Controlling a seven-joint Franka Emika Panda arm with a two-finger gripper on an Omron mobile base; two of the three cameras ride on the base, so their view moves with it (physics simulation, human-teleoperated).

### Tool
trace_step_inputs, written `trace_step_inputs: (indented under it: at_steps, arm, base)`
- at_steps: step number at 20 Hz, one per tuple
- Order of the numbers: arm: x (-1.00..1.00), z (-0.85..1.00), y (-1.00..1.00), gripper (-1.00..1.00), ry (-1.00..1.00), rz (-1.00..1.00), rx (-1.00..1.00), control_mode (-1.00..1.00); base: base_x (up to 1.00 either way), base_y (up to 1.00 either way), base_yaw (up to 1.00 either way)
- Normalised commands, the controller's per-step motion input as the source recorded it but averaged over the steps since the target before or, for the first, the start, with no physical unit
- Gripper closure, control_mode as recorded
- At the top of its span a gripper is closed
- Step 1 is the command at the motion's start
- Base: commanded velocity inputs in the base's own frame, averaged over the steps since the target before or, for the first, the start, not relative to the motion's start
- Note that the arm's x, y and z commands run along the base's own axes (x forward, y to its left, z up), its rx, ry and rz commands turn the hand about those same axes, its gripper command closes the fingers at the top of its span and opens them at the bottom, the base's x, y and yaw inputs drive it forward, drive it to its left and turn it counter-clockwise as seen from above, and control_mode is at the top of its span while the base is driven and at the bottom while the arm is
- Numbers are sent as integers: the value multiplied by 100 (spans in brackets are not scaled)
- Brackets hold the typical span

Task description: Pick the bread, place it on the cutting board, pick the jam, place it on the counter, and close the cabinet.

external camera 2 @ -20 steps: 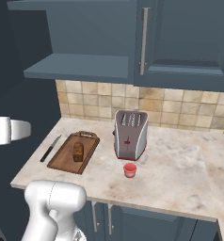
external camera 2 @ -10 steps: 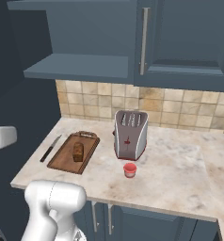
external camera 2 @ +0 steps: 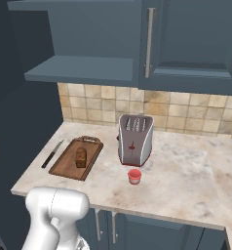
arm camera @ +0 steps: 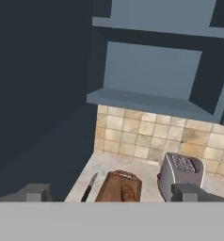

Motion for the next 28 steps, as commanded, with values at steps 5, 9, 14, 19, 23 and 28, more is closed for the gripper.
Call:
trace_step_inputs:
  at_steps: [5,9,14,19,23,28]
  arm:
    - [-27,0,5,-100,-20,2,0,-100]
    - [-15,0,21,-100,-13,1,0,-100]
    - [0,0,29,-100,-8,0,0,-100]
    - [0,0,22,-100,-8,1,0,-100]
    - [0,-1,21,-100,-5,2,0,-100]
    - [0,-1,18,-100,-4,2,0,-100]
  base:
    - [0,0,0]
    - [0,0,0]
    - [0,0,0]
    - [0,0,0]
    - [0,0,0]
    - [0,0,0]
